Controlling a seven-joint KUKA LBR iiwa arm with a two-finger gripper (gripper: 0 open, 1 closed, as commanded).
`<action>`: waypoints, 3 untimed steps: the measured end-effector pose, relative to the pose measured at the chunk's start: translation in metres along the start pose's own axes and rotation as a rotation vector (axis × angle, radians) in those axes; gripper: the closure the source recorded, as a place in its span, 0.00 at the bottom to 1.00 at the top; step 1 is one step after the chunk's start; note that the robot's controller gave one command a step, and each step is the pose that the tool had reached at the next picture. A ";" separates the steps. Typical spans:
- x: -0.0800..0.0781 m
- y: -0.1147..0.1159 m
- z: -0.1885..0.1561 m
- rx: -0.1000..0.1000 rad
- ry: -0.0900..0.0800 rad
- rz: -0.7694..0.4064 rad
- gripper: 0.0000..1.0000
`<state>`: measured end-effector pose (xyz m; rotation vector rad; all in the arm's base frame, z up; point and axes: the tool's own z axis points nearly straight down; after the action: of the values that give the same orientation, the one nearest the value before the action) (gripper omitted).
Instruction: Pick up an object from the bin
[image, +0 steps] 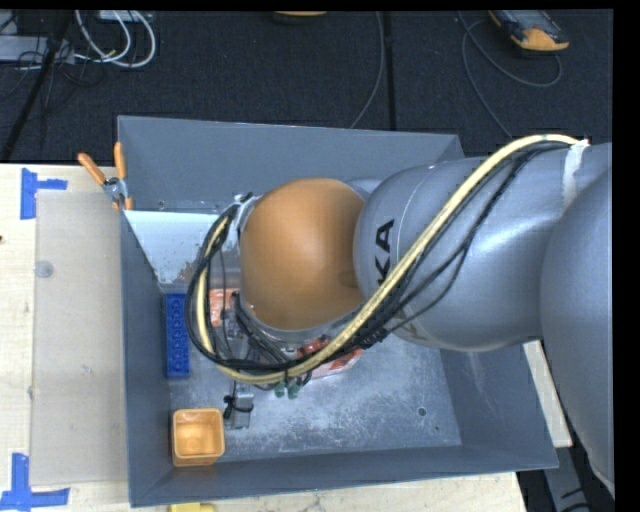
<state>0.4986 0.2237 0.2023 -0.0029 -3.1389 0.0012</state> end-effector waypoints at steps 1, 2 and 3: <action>0.001 0.010 0.062 0.000 0.001 -0.099 0.00; 0.005 0.015 0.090 0.001 0.007 -0.123 0.00; 0.008 0.023 0.073 -0.001 0.002 -0.397 0.00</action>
Offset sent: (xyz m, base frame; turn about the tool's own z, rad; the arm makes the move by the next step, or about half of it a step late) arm -0.0098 0.0238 -0.0525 -0.1397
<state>0.4900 0.2463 0.1295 0.6155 -3.0760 -0.0005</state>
